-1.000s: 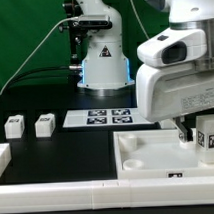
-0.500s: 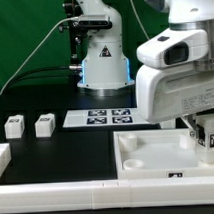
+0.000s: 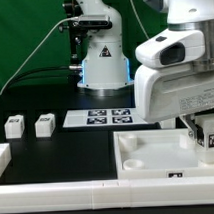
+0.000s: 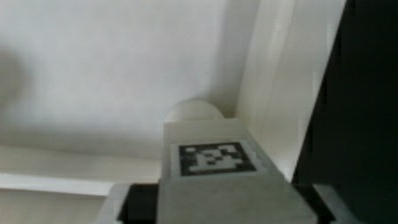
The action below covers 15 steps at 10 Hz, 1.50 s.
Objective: Assemble one leg
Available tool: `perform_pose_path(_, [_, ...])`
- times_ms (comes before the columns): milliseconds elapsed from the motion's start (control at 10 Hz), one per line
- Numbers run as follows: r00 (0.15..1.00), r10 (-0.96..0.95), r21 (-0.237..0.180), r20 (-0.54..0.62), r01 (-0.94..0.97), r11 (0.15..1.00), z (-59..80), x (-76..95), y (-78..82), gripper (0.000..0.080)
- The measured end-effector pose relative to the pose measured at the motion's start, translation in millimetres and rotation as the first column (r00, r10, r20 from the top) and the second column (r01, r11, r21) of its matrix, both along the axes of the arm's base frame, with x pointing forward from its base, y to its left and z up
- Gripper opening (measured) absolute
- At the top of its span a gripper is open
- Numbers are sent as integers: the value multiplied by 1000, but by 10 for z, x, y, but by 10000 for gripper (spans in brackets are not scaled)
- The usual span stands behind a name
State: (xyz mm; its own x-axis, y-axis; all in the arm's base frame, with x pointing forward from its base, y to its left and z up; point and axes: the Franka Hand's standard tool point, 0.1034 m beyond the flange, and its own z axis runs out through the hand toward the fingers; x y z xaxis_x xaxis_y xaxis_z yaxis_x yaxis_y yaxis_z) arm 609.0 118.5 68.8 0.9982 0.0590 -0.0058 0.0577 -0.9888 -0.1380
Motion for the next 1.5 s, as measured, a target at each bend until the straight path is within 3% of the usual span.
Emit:
perform_pose_path(300, [923,-384,-10,-39,384,923,0,2,13,297])
perform_pose_path(500, [764,-640,-26,-79,640,768,-9,-1,21,297])
perform_pose_path(700, [618,-779,-44,-106,780,624,-16,-11,40,297])
perform_pose_path(900, [409,-903,-73,-133,904,420,-17,-17,71,297])
perform_pose_path(1100, [327,-935,-86,-139,936,341,-17,-19,80,297])
perform_pose_path(1300, [347,-928,-83,-138,929,360,-16,-25,111,528])
perform_pose_path(1400, [412,-901,-73,-134,903,424,-17,-25,112,612])
perform_pose_path(1500, [432,-892,-72,-133,894,443,-18,-32,125,612])
